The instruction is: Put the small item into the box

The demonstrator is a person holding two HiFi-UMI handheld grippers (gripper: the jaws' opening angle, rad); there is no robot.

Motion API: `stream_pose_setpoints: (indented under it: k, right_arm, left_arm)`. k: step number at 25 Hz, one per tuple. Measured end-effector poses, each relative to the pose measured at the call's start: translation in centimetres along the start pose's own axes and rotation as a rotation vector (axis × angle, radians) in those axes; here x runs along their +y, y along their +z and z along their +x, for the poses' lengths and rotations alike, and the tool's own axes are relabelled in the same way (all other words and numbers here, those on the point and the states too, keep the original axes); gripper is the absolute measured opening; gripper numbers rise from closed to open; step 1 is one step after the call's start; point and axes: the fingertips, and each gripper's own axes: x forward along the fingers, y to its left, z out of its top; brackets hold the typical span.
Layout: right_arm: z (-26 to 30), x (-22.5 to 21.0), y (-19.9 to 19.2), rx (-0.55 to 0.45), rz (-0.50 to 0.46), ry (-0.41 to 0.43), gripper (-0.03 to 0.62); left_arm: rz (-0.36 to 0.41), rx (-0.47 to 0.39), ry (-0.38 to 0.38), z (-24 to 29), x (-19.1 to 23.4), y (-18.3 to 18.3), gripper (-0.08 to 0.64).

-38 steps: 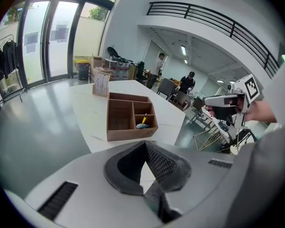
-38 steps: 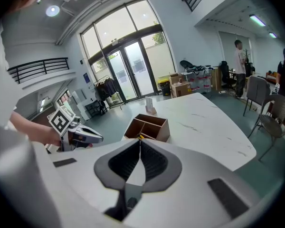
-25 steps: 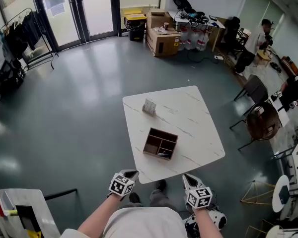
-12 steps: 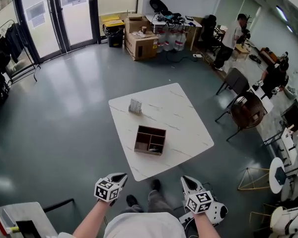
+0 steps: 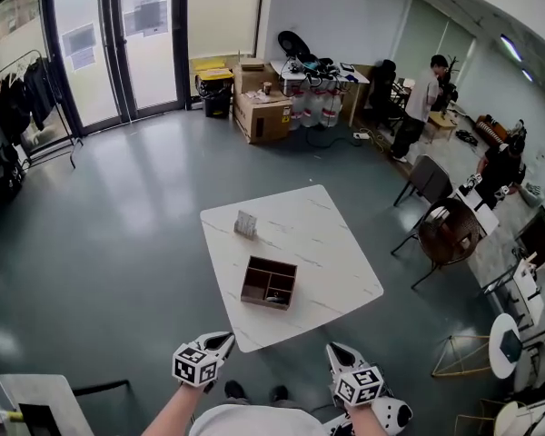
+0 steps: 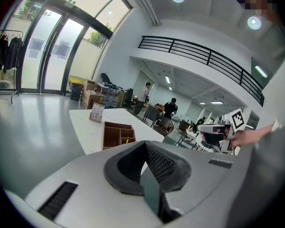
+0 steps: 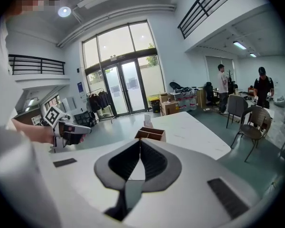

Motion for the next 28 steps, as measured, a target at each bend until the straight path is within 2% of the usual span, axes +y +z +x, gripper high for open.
stream_pose_setpoints:
  k: [7, 14, 18, 28]
  right_arm:
    - [0.4, -0.5, 0.2, 0.018, -0.046, 0.094, 0.026]
    - [0.6, -1.4, 1.7, -0.011, -0.05, 0.111, 0.026]
    - [0.5, -1.6, 1.2, -0.011, -0.049, 0.119, 0.026]
    - [0.3, -2.4, 0.7, 0.006, -0.054, 0.133, 0.026]
  left_arm:
    - [-0.05, -0.046, 0.065, -0.6, -1.3, 0.3, 0.013]
    - [-0.047, -0.079, 0.093, -1.2, -1.8, 1.2, 0.014]
    - [-0.028, -0.086, 0.103, -1.3, -2.2, 1.6, 0.014]
    - [-0.042, -0.09, 0.126, -1.3, -2.8, 1.2, 0.014]
